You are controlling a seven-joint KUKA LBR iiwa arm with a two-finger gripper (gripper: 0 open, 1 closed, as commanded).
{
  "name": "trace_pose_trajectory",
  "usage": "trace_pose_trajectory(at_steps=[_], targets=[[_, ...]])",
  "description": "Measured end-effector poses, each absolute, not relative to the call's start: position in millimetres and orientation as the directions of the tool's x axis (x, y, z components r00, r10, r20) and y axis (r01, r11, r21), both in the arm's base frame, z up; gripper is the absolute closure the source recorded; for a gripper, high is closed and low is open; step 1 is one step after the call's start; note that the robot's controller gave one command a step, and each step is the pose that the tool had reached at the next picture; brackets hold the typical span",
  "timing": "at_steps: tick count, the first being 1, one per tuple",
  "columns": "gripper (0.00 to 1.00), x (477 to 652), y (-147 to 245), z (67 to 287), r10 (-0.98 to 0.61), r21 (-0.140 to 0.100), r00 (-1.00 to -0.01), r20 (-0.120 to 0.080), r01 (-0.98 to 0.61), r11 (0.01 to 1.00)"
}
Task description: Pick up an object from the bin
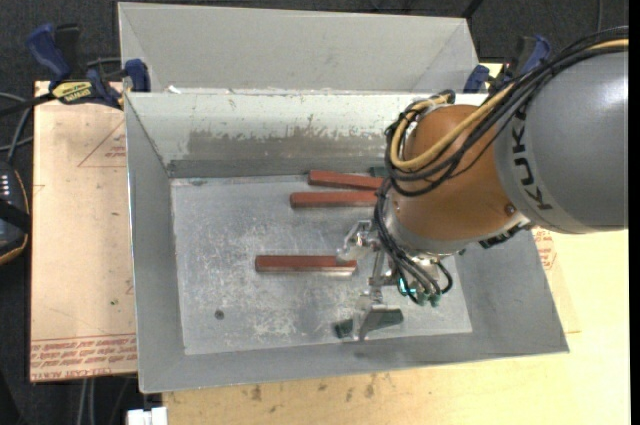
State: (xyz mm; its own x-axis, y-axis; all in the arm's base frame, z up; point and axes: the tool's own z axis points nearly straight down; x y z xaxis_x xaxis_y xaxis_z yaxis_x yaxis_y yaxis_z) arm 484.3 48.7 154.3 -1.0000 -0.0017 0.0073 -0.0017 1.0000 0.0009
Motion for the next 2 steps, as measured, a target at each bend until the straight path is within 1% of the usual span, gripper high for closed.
trace_pose_trajectory(at_steps=[1,2], targets=[[0.00,486.1,48.5,157.2,0.000,0.001,-1.000,0.000,0.000,1.000],[1.00,493.7,36.4,82.0,0.164,0.009,-0.986,-0.009,0.164,0.986]])
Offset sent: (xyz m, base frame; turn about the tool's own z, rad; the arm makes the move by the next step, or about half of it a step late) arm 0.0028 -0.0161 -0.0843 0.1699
